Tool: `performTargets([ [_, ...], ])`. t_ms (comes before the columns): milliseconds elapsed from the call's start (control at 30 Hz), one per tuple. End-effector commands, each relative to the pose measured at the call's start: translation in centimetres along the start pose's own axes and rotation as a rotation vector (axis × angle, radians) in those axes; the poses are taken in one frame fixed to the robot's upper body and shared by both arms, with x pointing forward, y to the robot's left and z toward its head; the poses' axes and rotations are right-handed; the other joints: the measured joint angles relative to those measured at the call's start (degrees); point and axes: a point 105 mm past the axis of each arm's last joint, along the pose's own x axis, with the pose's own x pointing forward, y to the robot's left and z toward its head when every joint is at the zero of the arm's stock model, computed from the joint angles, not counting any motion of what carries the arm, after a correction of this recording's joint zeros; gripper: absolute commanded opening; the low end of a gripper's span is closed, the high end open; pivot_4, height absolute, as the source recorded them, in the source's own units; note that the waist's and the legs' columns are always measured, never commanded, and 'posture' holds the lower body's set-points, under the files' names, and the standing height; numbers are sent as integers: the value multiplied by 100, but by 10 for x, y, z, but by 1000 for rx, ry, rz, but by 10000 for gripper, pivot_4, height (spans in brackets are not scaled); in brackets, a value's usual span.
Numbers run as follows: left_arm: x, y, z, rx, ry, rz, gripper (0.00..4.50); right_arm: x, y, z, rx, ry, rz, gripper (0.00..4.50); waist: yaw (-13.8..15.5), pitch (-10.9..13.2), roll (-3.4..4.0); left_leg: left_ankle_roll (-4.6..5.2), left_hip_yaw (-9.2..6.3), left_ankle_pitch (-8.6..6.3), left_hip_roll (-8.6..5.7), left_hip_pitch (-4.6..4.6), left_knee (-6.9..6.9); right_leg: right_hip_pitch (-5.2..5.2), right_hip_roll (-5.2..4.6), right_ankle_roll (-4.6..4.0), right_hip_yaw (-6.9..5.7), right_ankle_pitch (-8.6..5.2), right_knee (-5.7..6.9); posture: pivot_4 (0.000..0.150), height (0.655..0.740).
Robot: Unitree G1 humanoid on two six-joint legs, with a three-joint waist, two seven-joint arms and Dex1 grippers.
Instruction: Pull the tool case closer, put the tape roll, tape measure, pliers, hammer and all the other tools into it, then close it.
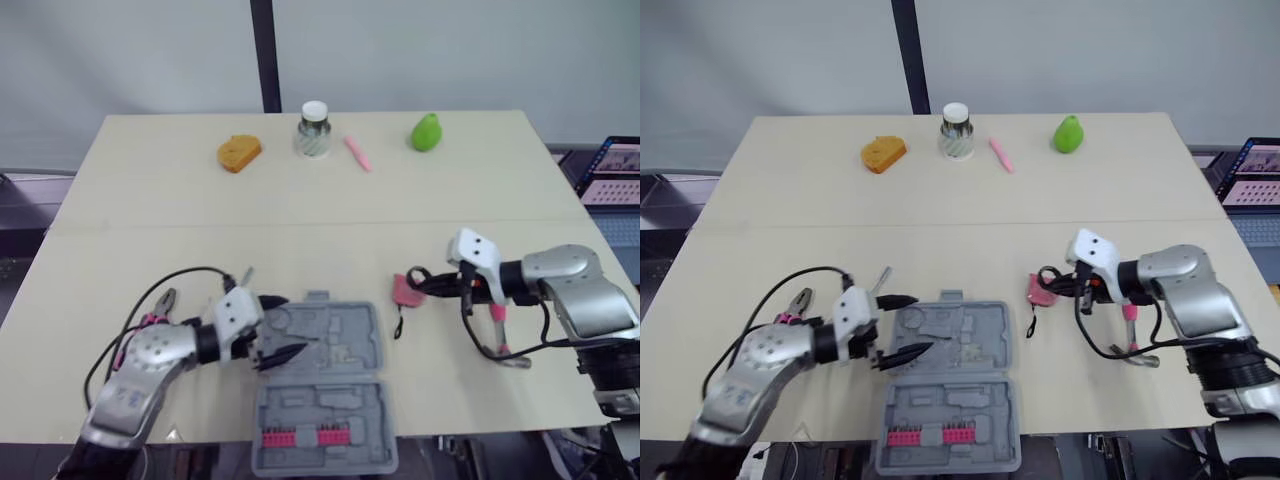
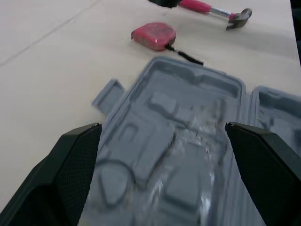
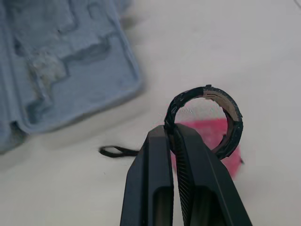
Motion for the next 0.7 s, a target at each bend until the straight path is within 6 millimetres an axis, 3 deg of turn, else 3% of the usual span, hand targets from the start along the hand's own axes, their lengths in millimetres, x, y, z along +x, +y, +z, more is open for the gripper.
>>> performTargets([
  [33,-21,-5,6,23,-22,65,45000,12,19,23,-59,-6,70,1044,-10,0,0,0,0,0,1,-6,-1,-5,1,0,-2,0,-1,1500,7400],
  [233,-51,-23,-8,-30,21,190,45000,39,46,66,-207,-29,158,1044,-21,0,-2,1,2,2,-1,-53,8,-54,0,-5,1,3,8,1500,7400],
  [367,-54,-30,-11,-59,18,235,45000,51,57,80,-247,-29,192,1044,23,-3,-7,1,0,5,-3,-57,8,-61,-2,-5,1,3,17,1500,7400],
  [467,-56,-40,-19,-112,26,268,45000,67,77,98,-275,-33,270,1044,-11,-4,-9,2,5,4,-3,-61,8,-68,-2,-7,5,4,17,1500,7400],
  [700,-55,-47,-20,-137,24,288,45000,94,78,115,-356,56,258,1044,-25,-5,-10,0,8,5,3,-63,7,-85,2,-12,5,2,39,1500,7400],
])
